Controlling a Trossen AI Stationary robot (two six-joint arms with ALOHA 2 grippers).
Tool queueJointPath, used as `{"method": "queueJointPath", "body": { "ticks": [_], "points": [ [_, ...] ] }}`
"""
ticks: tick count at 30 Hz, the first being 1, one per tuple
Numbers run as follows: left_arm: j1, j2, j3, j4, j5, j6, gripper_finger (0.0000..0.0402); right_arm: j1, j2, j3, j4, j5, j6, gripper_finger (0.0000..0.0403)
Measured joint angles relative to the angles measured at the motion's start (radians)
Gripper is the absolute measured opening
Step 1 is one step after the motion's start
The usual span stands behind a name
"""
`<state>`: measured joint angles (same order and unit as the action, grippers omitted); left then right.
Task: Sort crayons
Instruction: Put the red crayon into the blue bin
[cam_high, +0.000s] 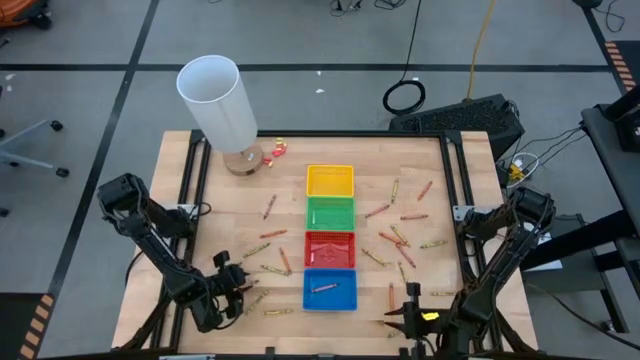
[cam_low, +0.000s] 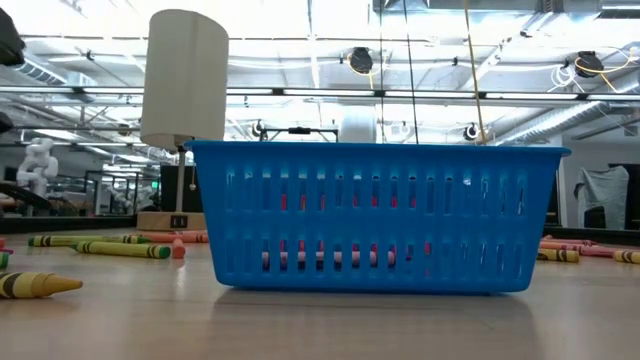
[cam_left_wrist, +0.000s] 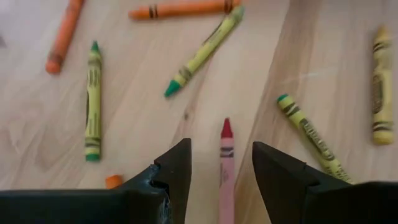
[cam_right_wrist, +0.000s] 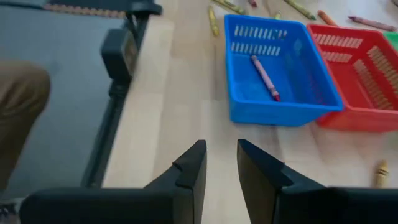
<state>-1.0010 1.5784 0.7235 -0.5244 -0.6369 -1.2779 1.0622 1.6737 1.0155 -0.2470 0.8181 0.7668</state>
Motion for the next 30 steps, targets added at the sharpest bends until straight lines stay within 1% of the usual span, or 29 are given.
{"method": "queueJointPath", "body": {
  "ticks": [2, 7, 10, 18, 20, 24, 26, 30],
  "points": [
    [-0.015, 0.005, 0.0, 0.003, -0.021, 0.0, 0.0168, 0.002, 0.0, -0.017, 0.045, 0.0, 0.0, 0.0075],
    [-0.04, 0.034, 0.0, 0.007, -0.03, -0.001, 0.0168, 0.002, 0.0, -0.05, 0.11, 0.013, -0.001, 0.0075],
    [-0.045, 0.062, 0.0, 0.017, -0.031, -0.013, 0.0168, 0.002, 0.0, -0.055, 0.115, 0.023, -0.001, 0.0075],
    [-0.056, 0.143, 0.002, 0.018, -0.037, -0.183, 0.0168, 0.002, 0.0, -0.055, 0.116, 0.024, -0.009, 0.0075],
    [-0.065, 0.151, 0.002, 0.017, -0.046, -0.214, 0.0161, 0.002, 0.0, -0.055, 0.116, 0.024, -0.008, 0.0075],
    [-0.089, 0.154, 0.0, 0.015, -0.061, -0.262, 0.0122, 0.002, 0.0, -0.055, 0.116, 0.025, -0.009, 0.0075],
    [-0.094, 0.155, 0.0, 0.016, -0.064, -0.263, 0.0092, 0.002, 0.0, -0.055, 0.116, 0.029, -0.013, 0.0075],
    [-0.088, 0.155, 0.0, 0.013, -0.063, -0.258, 0.0029, 0.0, 0.0, -0.055, 0.118, 0.072, -0.013, 0.0075]
  ]
}}
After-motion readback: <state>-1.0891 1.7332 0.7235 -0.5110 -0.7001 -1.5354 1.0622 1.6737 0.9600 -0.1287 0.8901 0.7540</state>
